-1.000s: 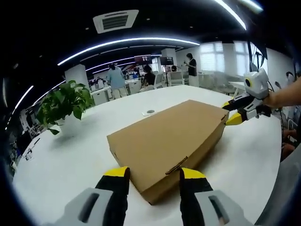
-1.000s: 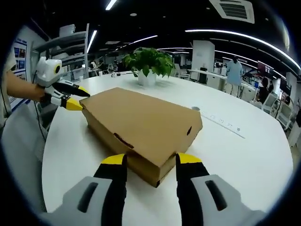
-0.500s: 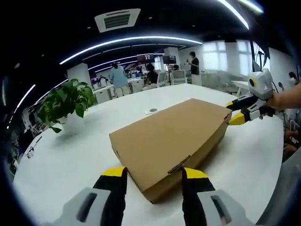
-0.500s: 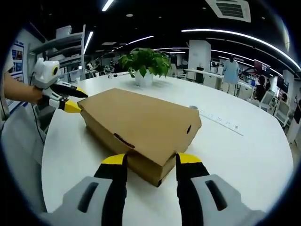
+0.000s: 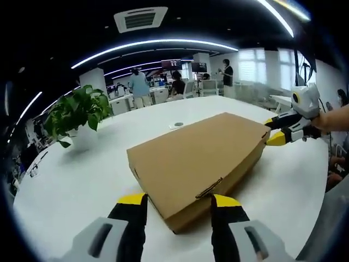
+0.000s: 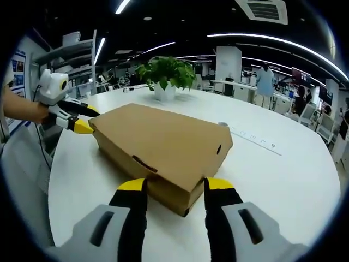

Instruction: Operate the shoe box by opening the lid, removing the specified soft item, and placing it in the target area until the item is outside and the box remains undamaged.

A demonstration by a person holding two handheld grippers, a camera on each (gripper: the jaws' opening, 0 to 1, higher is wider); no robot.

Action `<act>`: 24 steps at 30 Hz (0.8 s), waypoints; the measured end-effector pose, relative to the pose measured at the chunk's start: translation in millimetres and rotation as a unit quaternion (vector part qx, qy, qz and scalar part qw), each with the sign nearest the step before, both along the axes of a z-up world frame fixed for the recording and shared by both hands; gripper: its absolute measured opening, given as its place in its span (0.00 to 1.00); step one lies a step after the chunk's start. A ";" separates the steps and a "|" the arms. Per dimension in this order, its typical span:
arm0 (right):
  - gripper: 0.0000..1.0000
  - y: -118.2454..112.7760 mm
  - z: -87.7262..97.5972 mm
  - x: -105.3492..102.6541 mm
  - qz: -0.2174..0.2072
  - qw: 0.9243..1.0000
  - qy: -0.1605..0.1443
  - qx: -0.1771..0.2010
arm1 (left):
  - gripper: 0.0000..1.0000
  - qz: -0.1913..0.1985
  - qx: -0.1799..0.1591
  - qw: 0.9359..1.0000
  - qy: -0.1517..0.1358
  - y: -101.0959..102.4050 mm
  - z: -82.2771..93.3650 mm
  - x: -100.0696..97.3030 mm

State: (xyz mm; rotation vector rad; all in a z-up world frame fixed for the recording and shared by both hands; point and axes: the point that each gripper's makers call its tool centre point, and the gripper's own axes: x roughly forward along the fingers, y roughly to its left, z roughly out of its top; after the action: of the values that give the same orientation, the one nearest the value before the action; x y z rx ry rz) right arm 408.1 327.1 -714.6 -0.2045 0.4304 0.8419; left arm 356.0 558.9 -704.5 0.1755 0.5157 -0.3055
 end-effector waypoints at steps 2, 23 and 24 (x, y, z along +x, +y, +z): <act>0.39 0.5 -0.7 -0.6 -0.001 1.000 -0.005 -0.006 | 0.47 0.000 0.000 1.000 -0.001 -0.1 0.0 -0.5; 0.39 6.8 -1.5 -13.9 -0.019 1.000 -0.001 -0.011 | 0.46 -0.004 -0.005 1.000 -0.002 7.6 -0.7 -7.6; 0.38 7.4 -1.4 -16.0 -0.020 1.000 -0.001 -0.010 | 0.46 -0.005 -0.005 1.000 -0.001 8.3 -0.7 -7.7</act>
State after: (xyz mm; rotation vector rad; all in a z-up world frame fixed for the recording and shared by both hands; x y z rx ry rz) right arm 392.2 334.5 -716.1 -0.2139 0.4403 0.7981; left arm 348.3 567.2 -705.2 0.1697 0.5110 -0.3183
